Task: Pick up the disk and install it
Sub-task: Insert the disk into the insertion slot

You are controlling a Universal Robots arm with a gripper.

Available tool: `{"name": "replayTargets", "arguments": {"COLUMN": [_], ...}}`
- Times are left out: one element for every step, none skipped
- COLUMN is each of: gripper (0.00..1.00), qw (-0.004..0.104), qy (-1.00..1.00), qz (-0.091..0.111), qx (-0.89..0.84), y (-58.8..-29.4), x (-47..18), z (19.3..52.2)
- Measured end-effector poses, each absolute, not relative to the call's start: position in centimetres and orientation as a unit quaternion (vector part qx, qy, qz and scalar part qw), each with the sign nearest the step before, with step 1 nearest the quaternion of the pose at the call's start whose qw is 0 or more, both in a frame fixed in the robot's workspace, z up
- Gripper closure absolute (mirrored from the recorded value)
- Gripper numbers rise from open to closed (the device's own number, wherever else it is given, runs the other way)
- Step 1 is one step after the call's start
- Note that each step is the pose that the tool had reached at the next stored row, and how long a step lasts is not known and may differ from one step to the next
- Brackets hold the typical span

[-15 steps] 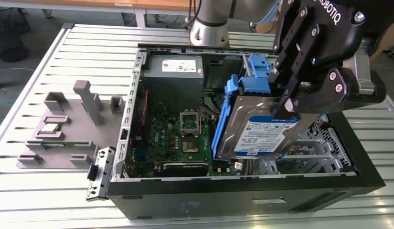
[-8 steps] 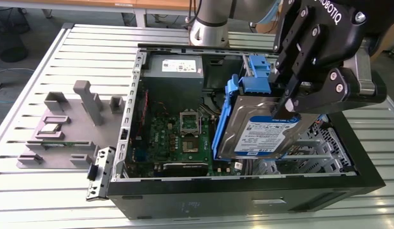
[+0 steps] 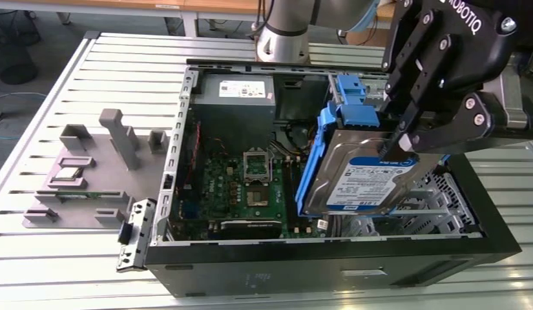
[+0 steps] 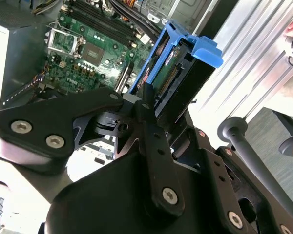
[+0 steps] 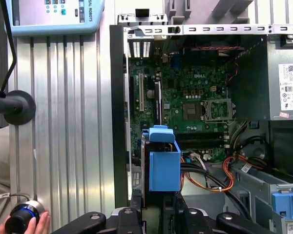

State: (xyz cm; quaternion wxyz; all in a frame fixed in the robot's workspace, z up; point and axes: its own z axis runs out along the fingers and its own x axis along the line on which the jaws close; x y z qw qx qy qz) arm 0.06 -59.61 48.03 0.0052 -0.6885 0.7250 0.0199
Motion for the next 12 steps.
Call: {"name": "replayTargets", "arguments": {"gripper": [0.65,0.65,0.65,0.65,0.65,0.65,0.65,0.65,0.65,0.65,0.65,0.65], "qw": [0.005,0.005,0.005,0.005,0.005,0.005,0.005,0.005,0.005,0.005,0.005,0.005], "qy": [0.725,0.725,0.725,0.725,0.725,0.725,0.725,0.725,0.725,0.725,0.725,0.725], "qz": [0.02,0.02,0.02,0.02,0.02,0.02,0.02,0.02,0.02,0.02,0.02,0.02], "qx": [-0.688,-0.688,-0.688,-0.688,-0.688,-0.688,-0.688,-0.689,-0.688,-0.688,-0.688,-0.688], "y": [-59.61,-59.61,-59.6,-59.6,-59.6,-59.6,-59.6,-59.59,-59.59,-59.59,-59.59,-59.59], "x": [0.19,0.27,0.27,0.27,0.27,0.28,0.33,0.43,0.54,0.66,0.8,0.88], "z": [48.02,48.02,48.02,48.02,48.02,48.02,48.02,48.01,48.01,48.01,48.01,48.01]}}
